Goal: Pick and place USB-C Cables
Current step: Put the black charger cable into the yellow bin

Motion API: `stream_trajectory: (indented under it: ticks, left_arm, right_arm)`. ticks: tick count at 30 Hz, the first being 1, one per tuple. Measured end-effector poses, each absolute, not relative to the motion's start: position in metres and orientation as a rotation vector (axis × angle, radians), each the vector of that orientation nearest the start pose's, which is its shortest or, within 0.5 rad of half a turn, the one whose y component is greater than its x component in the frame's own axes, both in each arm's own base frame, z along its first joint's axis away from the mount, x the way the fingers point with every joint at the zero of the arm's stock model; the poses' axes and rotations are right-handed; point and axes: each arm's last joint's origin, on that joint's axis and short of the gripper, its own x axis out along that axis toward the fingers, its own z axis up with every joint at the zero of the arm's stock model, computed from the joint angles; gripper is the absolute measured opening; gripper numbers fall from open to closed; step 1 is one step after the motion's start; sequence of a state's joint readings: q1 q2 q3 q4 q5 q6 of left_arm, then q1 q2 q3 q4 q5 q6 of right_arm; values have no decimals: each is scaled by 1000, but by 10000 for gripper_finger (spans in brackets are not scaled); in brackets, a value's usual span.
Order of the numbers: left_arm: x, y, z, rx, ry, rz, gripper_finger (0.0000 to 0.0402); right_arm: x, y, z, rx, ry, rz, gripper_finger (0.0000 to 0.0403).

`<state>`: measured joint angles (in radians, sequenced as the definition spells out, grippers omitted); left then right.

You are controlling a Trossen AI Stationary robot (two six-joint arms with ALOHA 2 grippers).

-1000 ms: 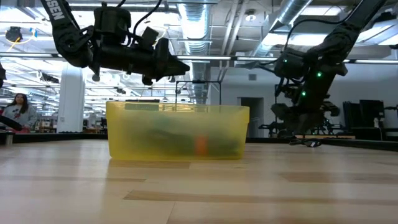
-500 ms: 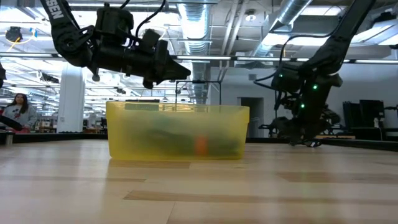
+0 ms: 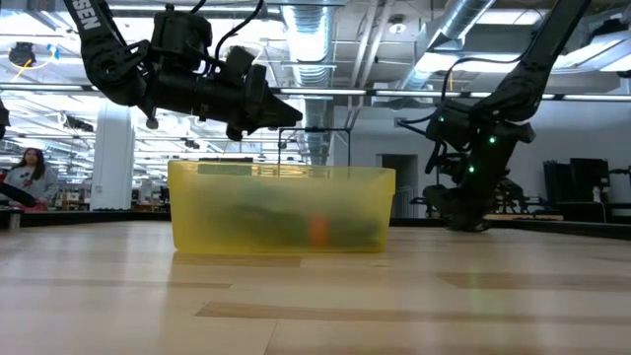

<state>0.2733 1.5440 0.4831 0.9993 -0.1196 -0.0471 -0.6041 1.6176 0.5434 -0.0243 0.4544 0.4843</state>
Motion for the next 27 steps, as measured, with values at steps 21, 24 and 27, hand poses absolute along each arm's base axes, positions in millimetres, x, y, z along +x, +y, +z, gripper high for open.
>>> stream_trajectory:
  ticks: [21, 24, 27]
  left_arm:
    - [270, 79, 177, -77, 46, 390, 146]
    - [270, 79, 177, -77, 45, 387, 146]
    - [271, 77, 178, -72, 37, 380, 146]
  right_arm:
    - [257, -89, 172, 293, 405, -425, 18]
    - [264, -78, 179, 234, 332, -331, 26]
    - [269, -68, 186, 189, 265, -265, 28]
